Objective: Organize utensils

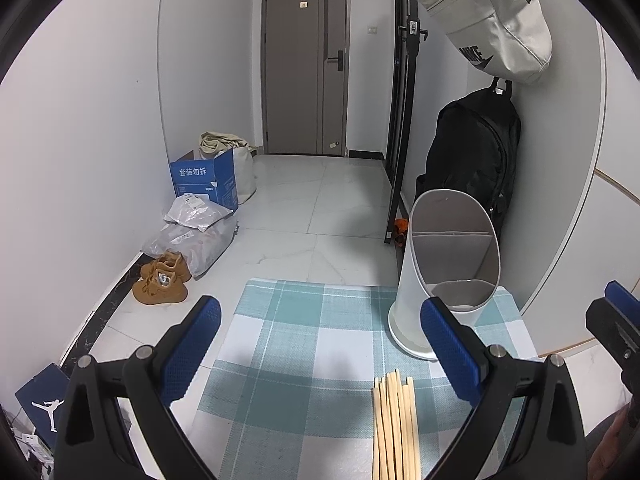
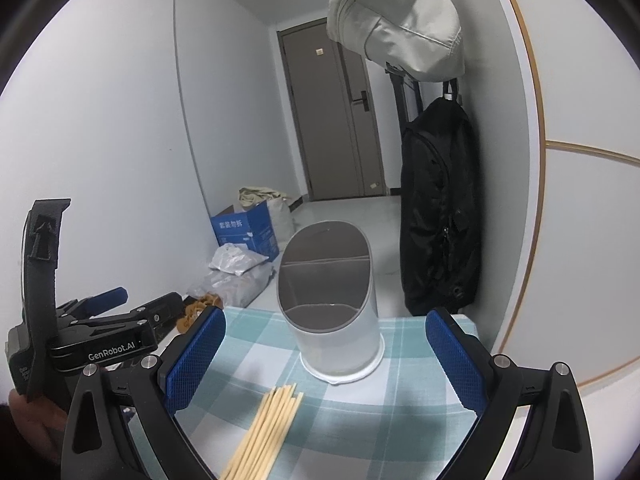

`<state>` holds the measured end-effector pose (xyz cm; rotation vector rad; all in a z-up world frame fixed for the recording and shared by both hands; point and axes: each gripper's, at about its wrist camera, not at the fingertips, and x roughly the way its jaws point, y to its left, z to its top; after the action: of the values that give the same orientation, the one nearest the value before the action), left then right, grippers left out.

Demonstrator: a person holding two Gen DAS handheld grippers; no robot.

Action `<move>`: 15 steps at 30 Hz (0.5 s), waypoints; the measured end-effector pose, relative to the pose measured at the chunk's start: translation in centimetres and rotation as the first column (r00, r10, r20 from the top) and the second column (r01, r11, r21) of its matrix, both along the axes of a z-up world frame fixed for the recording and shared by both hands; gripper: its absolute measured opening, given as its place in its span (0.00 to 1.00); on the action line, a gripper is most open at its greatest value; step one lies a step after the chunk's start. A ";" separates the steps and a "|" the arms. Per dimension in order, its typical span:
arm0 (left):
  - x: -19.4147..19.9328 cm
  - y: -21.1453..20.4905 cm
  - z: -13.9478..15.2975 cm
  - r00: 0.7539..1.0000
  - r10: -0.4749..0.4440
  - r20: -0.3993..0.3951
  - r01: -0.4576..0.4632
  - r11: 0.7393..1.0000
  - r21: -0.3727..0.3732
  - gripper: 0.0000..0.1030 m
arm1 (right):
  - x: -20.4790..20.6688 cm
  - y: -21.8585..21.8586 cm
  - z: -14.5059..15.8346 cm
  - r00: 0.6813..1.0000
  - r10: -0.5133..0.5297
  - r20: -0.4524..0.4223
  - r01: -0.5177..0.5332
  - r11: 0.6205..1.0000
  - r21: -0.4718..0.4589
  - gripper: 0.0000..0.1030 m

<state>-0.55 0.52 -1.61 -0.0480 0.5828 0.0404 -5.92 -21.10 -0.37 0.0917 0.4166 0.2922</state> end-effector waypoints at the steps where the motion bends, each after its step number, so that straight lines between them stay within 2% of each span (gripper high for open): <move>1: 0.0 0.0 -0.1 1.000 0.000 -0.001 0.000 1.000 -0.001 0.95 | 0.1 0.0 0.0 1.000 -0.003 -0.003 0.003 1.000 -0.002 0.98; 9: 0.9 0.3 -1.4 0.999 -0.025 -0.032 0.025 1.000 -0.013 0.95 | 1.2 0.4 -1.0 0.997 0.021 -0.071 -0.021 1.000 0.000 0.98; 12: 1.3 1.0 -2.1 0.999 -0.021 -0.042 0.020 1.000 -0.016 0.95 | 2.4 0.9 -2.5 0.984 0.049 -0.174 -0.050 0.999 -0.005 0.98; 15: 1.8 2.5 -3.1 0.997 -0.018 -0.080 0.012 0.997 -0.070 0.95 | 4.0 1.9 -4.9 0.943 0.096 -0.320 -0.099 0.995 0.008 0.95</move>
<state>1.27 3.00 -4.70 -0.1104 0.6647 0.0076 -1.97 -19.19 -5.24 0.1109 0.7468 0.3747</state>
